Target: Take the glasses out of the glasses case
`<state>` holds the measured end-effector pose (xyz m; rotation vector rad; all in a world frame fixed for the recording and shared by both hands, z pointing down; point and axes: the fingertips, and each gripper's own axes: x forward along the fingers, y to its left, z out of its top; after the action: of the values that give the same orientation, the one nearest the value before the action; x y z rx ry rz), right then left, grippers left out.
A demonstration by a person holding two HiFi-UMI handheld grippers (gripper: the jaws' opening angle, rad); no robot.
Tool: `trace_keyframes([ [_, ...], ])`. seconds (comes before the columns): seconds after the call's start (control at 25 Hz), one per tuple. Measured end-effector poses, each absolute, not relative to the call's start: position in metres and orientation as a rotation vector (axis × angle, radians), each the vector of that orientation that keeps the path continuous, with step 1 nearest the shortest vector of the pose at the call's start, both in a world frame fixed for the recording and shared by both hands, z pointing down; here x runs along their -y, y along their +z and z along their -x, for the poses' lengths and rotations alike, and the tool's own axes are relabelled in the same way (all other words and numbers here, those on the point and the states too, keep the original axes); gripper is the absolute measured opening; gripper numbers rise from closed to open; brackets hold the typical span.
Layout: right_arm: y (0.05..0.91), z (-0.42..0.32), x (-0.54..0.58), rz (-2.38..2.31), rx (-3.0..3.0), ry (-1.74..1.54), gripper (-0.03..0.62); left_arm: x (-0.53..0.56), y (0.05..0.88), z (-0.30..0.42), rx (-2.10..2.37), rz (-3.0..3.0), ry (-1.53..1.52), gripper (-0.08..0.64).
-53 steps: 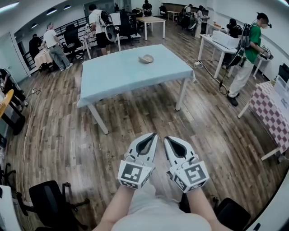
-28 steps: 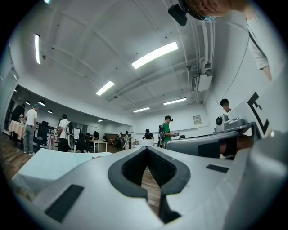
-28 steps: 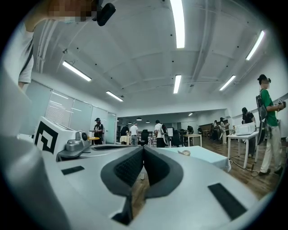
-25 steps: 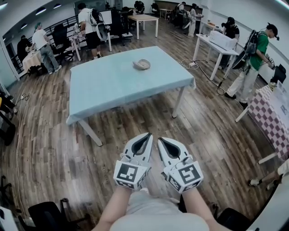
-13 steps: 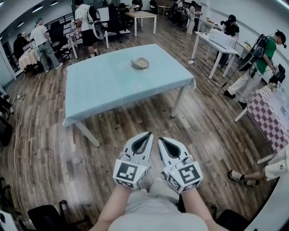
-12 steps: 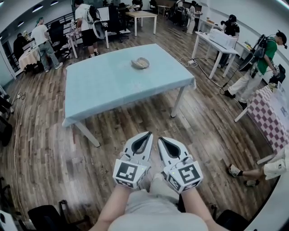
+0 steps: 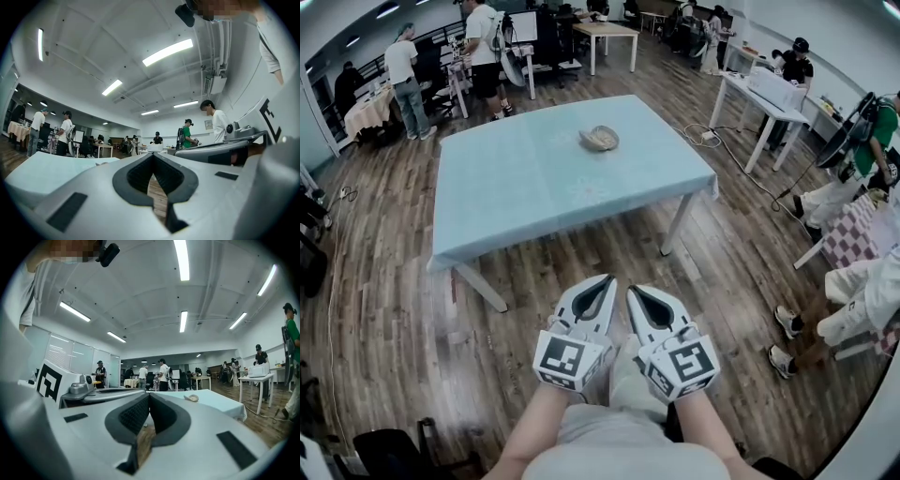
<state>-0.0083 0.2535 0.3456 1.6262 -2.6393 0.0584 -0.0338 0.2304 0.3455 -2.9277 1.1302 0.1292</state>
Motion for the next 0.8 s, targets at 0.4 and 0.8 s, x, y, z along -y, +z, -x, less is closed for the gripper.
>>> trace_keyframes([
  [0.4,0.359,-0.019,-0.181,-1.624,2.660,0.092,0.008,-0.166,0.358,0.010,-1.146,2.915,0.092,0.006],
  [0.8,0.357,-0.047,-0.107,-1.584,2.677,0.081,0.008,-0.092,0.356,-0.021,-1.166,2.891,0.073,0.006],
])
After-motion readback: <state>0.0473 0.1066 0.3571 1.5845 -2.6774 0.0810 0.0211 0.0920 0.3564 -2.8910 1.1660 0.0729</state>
